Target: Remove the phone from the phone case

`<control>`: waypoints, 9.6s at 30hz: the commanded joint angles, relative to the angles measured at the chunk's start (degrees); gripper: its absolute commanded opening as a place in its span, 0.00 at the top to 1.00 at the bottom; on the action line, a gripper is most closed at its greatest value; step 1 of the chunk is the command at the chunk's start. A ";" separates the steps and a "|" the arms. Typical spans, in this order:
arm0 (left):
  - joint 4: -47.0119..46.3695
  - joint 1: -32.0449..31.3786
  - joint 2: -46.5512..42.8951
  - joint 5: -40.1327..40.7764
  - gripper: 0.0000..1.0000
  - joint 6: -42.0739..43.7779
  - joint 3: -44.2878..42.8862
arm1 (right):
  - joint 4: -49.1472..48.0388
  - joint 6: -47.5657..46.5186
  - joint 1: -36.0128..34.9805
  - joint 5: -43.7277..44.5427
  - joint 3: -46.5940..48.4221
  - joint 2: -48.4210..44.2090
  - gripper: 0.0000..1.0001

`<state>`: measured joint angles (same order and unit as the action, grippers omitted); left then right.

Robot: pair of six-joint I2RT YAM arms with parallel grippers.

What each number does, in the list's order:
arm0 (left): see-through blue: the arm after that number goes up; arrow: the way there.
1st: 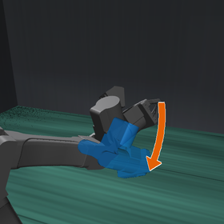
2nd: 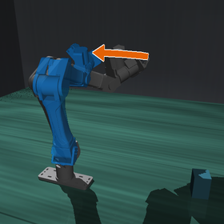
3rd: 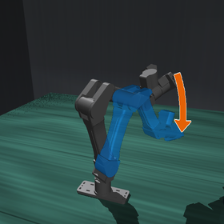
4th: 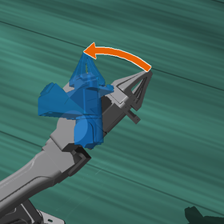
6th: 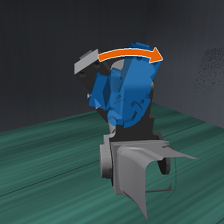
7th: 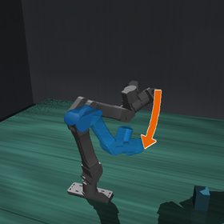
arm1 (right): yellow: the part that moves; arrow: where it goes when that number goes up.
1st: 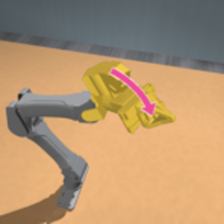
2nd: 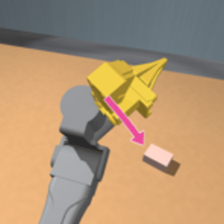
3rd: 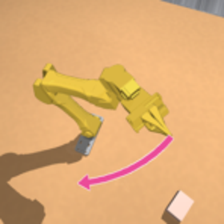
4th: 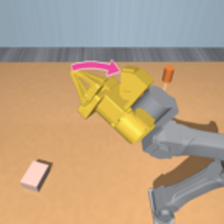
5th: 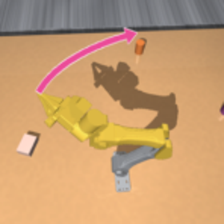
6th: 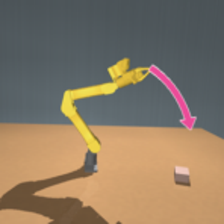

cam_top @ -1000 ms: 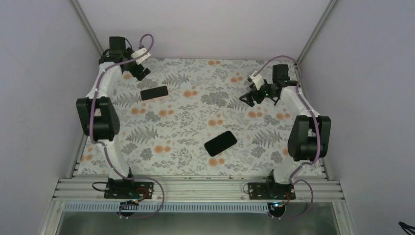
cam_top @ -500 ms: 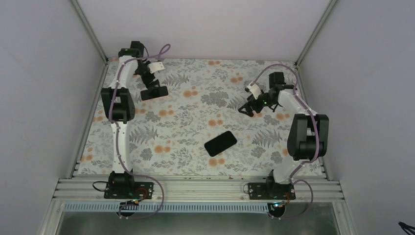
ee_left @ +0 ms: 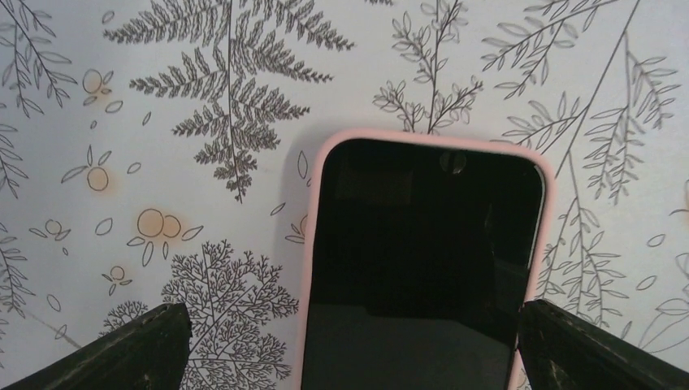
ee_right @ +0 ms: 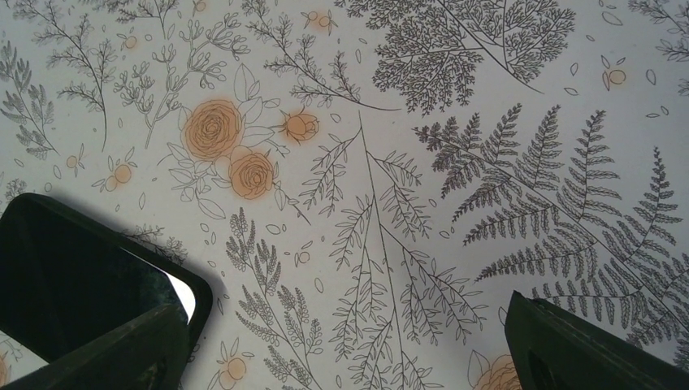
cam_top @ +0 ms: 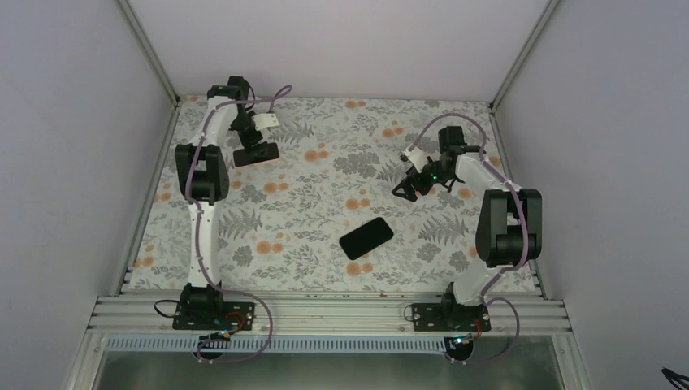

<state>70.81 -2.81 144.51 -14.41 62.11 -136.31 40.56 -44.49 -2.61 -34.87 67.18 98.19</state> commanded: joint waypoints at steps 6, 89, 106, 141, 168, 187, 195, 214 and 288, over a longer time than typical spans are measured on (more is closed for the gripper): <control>3.02 -1.10 2.43 1.36 0.00 -0.21 1.77 | -1.40 0.56 -1.26 1.84 -1.73 -2.30 0.00; -7.13 -2.31 -8.54 14.02 0.00 -2.01 14.90 | 2.16 -0.95 -3.04 2.61 -6.35 -10.40 0.00; -7.33 -2.95 -6.83 16.68 0.00 -1.29 16.97 | 1.46 -0.55 -3.12 2.61 -6.36 -9.33 0.00; -4.48 -4.14 -7.56 17.80 0.00 -3.04 11.97 | 2.86 -1.17 -3.11 3.05 -6.18 -11.11 0.00; 6.89 -4.20 0.91 16.67 0.01 1.25 0.35 | 3.55 -1.58 -3.10 2.31 -5.56 -9.69 0.00; 6.96 -4.14 -2.92 15.77 0.00 -0.87 -3.73 | 3.65 -1.57 -3.15 2.35 -6.44 -8.81 0.00; 6.98 -4.09 -1.82 16.79 0.00 -2.12 0.49 | 3.81 -1.39 -3.24 2.42 -6.78 -8.45 0.00; 6.91 -4.14 2.01 15.79 0.00 -6.44 1.84 | 3.21 -0.84 -3.49 2.90 -7.47 -8.24 0.00; 5.65 -36.57 -7.74 10.86 0.00 -13.04 12.79 | 8.09 -4.59 2.42 3.10 -9.26 -13.50 0.00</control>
<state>76.69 -40.53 137.14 -2.79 50.19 -121.82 51.55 -52.27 4.73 -33.98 60.23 86.80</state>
